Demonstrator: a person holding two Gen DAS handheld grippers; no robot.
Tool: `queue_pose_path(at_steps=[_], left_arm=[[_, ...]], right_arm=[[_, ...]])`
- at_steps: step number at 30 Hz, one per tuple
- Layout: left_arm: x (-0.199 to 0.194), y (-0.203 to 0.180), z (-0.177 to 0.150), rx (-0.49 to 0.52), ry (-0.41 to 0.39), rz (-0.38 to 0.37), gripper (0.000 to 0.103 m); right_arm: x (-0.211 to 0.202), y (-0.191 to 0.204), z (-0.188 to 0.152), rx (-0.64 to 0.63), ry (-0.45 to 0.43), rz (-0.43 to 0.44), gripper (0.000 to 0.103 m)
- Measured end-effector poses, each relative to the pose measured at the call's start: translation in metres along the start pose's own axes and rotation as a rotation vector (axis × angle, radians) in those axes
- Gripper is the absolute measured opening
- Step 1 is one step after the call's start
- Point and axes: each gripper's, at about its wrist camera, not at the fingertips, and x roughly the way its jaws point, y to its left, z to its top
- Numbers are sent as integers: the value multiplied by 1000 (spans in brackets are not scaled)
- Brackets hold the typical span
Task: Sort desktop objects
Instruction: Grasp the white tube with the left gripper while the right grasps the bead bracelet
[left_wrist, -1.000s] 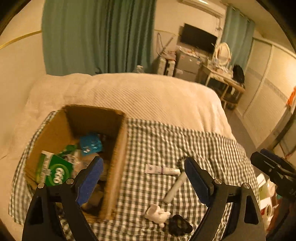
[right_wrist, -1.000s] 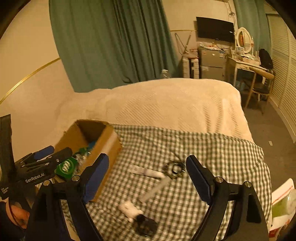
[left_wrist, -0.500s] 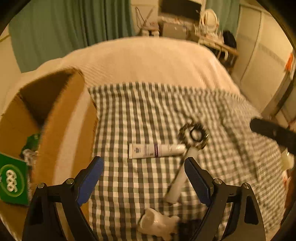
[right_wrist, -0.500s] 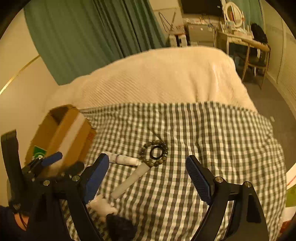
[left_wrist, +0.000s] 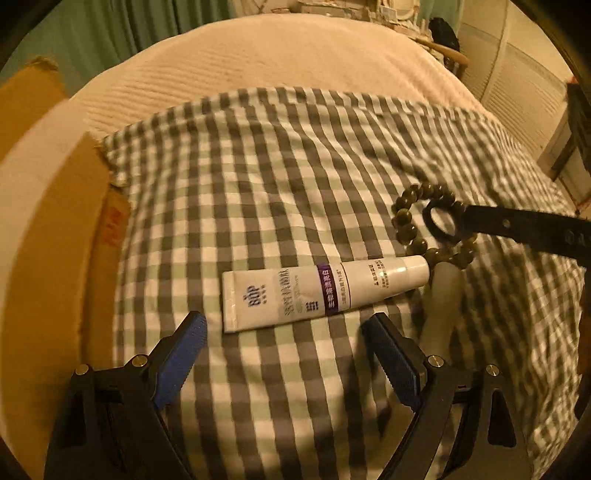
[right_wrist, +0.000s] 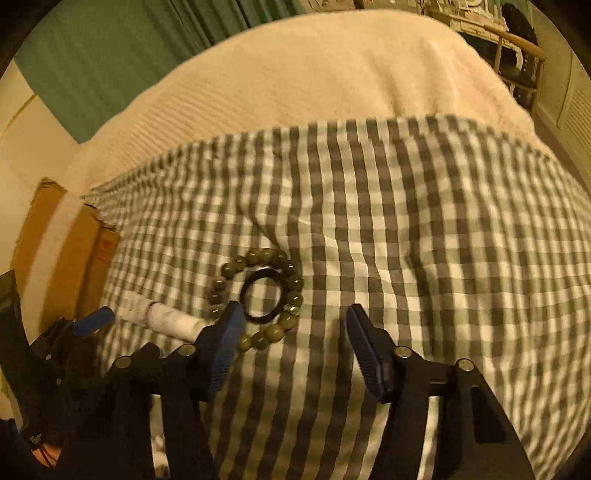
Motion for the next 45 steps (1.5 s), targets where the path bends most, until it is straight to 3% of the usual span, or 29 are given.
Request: queue_pose_path(at_steps=[6, 7, 9, 12, 17, 25, 36, 41, 45], left_arm=[[12, -11, 18, 86, -3, 4, 91], [13, -12, 19, 97, -10, -6, 85], [10, -13, 18, 120, -30, -25, 46], [7, -17, 17, 141, -36, -41, 23], [-5, -19, 14, 142, -42, -60, 6], [-40, -19, 12, 109, -63, -105, 5], [-127, -24, 1, 67, -138, -166, 1], [-168, -18, -6, 59, -178, -176, 0], [-174, -12, -14, 36, -141, -181, 0]], right_arm=[[28, -2, 8, -16, 25, -13, 33], [31, -1, 9, -29, 26, -18, 28], [31, 0, 9, -42, 20, -18, 16], [24, 0, 10, -59, 5, -3, 11], [6, -1, 9, -58, -14, 28, 11], [-54, 7, 9, -78, -95, 50, 11], [-148, 13, -4, -76, -183, 44, 11], [-195, 40, -16, -125, -211, 43, 11], [-227, 68, -26, -179, -247, 34, 11]])
